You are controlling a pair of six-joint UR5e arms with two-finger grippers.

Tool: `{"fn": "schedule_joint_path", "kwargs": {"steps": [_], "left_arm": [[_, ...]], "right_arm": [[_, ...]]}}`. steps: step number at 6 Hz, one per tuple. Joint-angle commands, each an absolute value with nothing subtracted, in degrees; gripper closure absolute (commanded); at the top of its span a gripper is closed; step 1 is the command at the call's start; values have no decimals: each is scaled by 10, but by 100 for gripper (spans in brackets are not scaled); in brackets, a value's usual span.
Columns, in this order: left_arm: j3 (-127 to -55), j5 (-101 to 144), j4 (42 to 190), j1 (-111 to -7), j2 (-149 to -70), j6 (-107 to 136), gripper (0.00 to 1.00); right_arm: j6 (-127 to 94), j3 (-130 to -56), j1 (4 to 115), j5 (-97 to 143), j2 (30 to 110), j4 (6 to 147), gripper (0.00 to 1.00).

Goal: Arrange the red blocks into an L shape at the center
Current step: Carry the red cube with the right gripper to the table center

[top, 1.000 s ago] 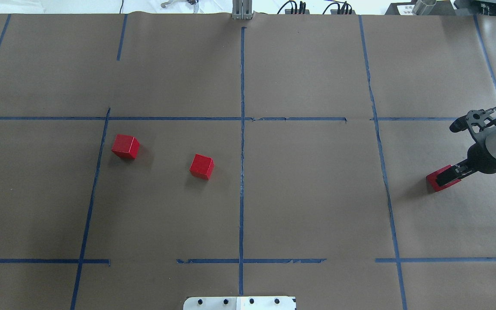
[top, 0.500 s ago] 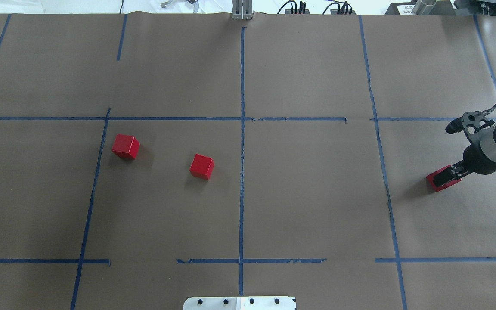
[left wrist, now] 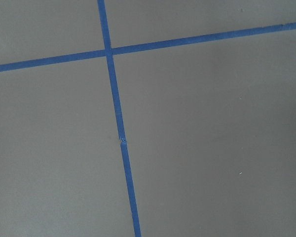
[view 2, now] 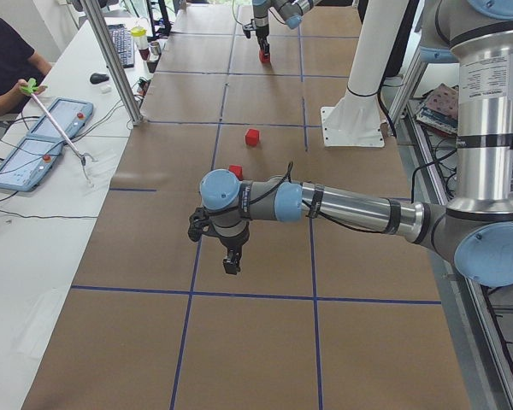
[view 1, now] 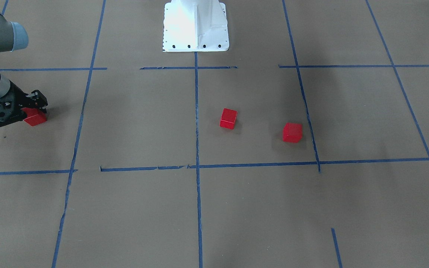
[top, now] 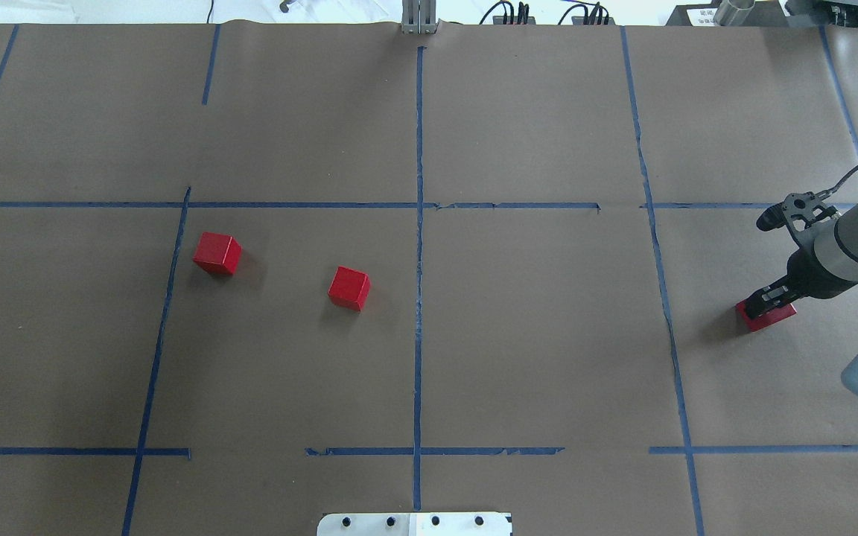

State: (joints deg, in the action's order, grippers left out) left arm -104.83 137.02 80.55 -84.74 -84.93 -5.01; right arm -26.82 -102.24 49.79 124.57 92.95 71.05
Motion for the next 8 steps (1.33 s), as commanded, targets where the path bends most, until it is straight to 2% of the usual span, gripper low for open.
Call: {"fn": "schedule_joint_path", "kwargs": {"steps": [1, 3, 4, 6, 7, 8], "left_arm": [[-1047, 1369, 807, -847, -850, -56, 0], [-1051, 1370, 806, -847, -850, -49, 0], [-1047, 1368, 806, -847, -853, -48, 0], [-1044, 1369, 808, -847, -851, -53, 0], [-1048, 1371, 808, -847, -852, -52, 0], [-1054, 1371, 809, -847, -853, -52, 0]], "right_arm": [[-372, -1083, 470, 1256, 879, 728, 100], [-597, -1075, 367, 1239, 726, 744, 100], [-657, -1071, 316, 1184, 650, 808, 100], [-741, -992, 273, 1139, 543, 826, 100], [-769, -944, 261, 1121, 507, 824, 100], [-775, -936, 255, 1115, 500, 824, 100]]}}
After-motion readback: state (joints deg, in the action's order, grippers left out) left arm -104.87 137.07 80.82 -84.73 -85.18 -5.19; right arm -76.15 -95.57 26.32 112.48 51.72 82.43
